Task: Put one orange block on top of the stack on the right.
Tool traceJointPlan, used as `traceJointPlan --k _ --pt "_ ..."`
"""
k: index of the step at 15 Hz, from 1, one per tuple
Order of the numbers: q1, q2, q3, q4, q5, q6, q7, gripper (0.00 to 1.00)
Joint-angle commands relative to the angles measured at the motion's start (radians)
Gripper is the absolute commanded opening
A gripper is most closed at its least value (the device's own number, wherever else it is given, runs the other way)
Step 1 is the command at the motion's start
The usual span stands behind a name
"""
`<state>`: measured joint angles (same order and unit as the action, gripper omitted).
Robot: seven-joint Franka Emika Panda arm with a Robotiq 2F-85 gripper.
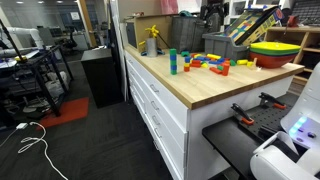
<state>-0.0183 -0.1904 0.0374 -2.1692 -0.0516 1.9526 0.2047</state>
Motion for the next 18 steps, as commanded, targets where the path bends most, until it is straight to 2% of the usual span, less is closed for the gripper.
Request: traceJointPlan --k 1,9,12,14,15,18 --pt "-0.009 0.060 -0.026 0.007 0.025 0.053 -0.002 1.00" --pt "-0.044 0.219 -0.089 0.015 0.015 0.190 0.025 1.00" --pt "-0.054 0.260 -0.112 0.011 -0.025 0.218 0.074 1.00" --pt "-0.054 0.268 -0.123 0.015 -0.037 0.170 0.110 1.00" --pt "-0.051 0.263 -0.119 0.002 -0.020 0.199 0.068 1.00" --pt "-0.050 0.272 -0.121 0.002 -0.020 0.199 0.071 1.00"
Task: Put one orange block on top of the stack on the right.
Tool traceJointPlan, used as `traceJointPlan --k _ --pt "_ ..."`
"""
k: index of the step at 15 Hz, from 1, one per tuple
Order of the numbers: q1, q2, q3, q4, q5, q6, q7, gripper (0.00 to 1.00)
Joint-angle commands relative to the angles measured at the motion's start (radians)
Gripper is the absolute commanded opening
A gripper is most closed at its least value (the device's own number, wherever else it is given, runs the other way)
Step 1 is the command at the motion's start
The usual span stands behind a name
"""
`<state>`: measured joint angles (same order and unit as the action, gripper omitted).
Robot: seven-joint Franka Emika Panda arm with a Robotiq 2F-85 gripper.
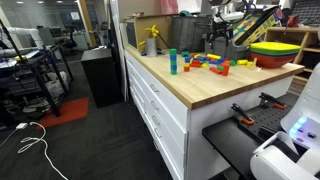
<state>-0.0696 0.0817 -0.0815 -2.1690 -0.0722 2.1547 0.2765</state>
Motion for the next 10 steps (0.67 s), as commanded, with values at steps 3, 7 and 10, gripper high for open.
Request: traceJointPlan --k 3,7,10 --pt "0.002 0.016 0.002 -0.003 0.025 0.054 -0.009 1.00" --pt "0.000 0.064 0.004 -0.012 0.094 0.142 0.000 1.00" --pt "-0.010 0.109 -0.008 0.002 0.139 0.169 0.010 1.00"
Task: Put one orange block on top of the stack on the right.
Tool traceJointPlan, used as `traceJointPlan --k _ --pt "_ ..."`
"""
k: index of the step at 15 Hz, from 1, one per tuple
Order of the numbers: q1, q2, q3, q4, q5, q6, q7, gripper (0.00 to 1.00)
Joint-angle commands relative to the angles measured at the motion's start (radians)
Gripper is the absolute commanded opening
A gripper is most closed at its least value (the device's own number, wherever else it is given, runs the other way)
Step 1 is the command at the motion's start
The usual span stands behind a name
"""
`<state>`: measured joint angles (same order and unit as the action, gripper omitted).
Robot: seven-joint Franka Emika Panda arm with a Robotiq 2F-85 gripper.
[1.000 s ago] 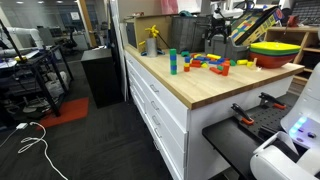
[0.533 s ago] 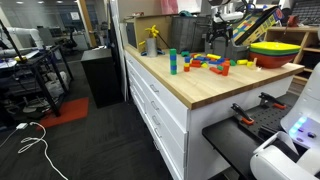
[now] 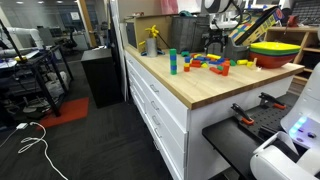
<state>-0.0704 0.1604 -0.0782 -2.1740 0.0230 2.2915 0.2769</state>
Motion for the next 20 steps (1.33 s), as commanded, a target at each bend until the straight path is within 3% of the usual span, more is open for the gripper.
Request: traceJointPlan --k 1,11,20 --pt "-0.013 0.042 -0.017 0.012 0.054 0.036 0.013 1.00" --pt "-0.056 0.122 -0.080 0.048 0.130 0.073 0.045 1.00" --pt "-0.051 0.176 -0.095 0.074 0.127 0.072 0.138 1.00"
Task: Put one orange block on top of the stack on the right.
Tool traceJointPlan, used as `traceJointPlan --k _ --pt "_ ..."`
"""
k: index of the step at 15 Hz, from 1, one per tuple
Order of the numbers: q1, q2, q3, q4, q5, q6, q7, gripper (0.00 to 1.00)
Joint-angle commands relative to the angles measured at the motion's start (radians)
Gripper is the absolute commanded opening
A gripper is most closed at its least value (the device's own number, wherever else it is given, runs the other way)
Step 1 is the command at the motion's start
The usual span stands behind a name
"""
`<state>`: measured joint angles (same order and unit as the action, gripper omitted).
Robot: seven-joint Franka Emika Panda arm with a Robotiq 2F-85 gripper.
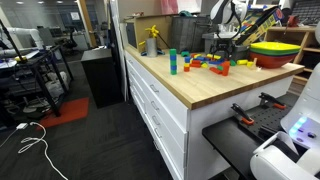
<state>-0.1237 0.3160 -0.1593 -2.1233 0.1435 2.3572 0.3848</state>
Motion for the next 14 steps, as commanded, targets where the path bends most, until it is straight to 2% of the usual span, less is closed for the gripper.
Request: traceJointPlan --k 1,9,14 --pt "0.003 0.023 -0.015 0.025 0.004 0.008 0.039 1.00" --pt "0.012 0.024 0.013 0.000 0.034 0.002 0.023 1.00" --pt "0.006 0.013 0.082 -0.022 0.153 -0.031 -0.060 1.00"
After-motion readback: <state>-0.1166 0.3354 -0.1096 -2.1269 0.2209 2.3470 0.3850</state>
